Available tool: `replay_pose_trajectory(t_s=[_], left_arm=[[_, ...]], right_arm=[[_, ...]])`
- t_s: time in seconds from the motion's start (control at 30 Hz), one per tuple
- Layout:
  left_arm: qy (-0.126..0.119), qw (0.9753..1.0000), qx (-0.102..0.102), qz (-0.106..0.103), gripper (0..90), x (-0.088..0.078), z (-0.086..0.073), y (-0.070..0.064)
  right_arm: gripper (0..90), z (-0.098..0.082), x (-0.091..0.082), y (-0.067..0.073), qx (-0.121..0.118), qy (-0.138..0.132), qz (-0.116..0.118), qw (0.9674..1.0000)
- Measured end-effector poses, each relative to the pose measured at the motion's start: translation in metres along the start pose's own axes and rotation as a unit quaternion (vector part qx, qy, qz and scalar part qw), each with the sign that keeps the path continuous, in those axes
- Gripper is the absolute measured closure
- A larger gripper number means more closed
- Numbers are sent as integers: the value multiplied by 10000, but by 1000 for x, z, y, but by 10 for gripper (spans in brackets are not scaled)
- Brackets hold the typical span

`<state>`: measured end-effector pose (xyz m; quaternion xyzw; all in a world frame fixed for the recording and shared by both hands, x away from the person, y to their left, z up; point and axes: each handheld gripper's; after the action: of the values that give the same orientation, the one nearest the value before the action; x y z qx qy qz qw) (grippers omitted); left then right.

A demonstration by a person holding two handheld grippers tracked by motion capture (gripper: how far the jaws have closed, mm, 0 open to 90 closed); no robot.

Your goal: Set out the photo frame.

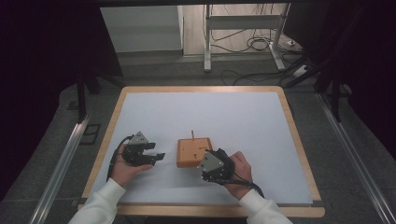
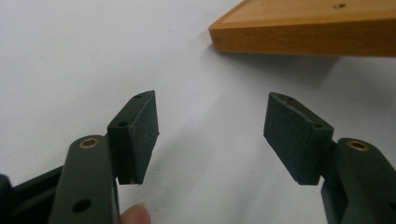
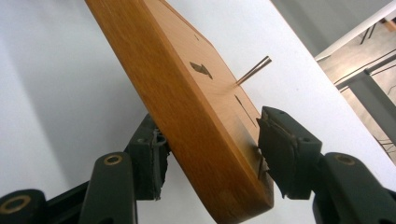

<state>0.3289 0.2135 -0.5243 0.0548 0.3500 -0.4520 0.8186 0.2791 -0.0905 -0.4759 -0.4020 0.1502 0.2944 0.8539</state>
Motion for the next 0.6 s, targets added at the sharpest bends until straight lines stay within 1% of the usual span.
replay_pose_trajectory(t_s=[0.13,0.2,0.27,0.33,0.43,0.5,0.53,0.6], left_arm=[[19,10000,44,6,348,1,0,-2],[38,10000,57,-8,347,2,-2,-3],[51,10000,64,-14,347,3,-2,-3],[56,9999,89,-3,346,3,-2,-4],[66,9999,75,-16,345,4,-2,-3],[91,9999,68,-6,345,5,-3,-3],[91,9999,68,-6,345,5,-3,-3],[105,9999,69,-4,345,5,-3,-3]], right_arm=[[457,5,1,-4,-21,52,67,10000],[473,11,3,-10,8,79,142,9999],[480,12,4,-12,-6,85,150,9999],[503,19,6,-17,3,94,198,9998],[514,22,6,-20,-25,117,206,9997],[524,25,9,-24,1,129,279,9995],[524,25,9,-24,1,129,279,9995],[532,27,9,-26,-57,155,297,9994]])
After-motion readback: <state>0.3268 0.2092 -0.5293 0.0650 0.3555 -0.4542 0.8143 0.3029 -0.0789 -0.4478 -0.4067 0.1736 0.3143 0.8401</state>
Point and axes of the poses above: each handheld gripper's, and its own axes: x roughly forward along the jaws, z roughly out of its top, y roughly to its left, and after that the axes turned 12 degrees about -z, right-handed
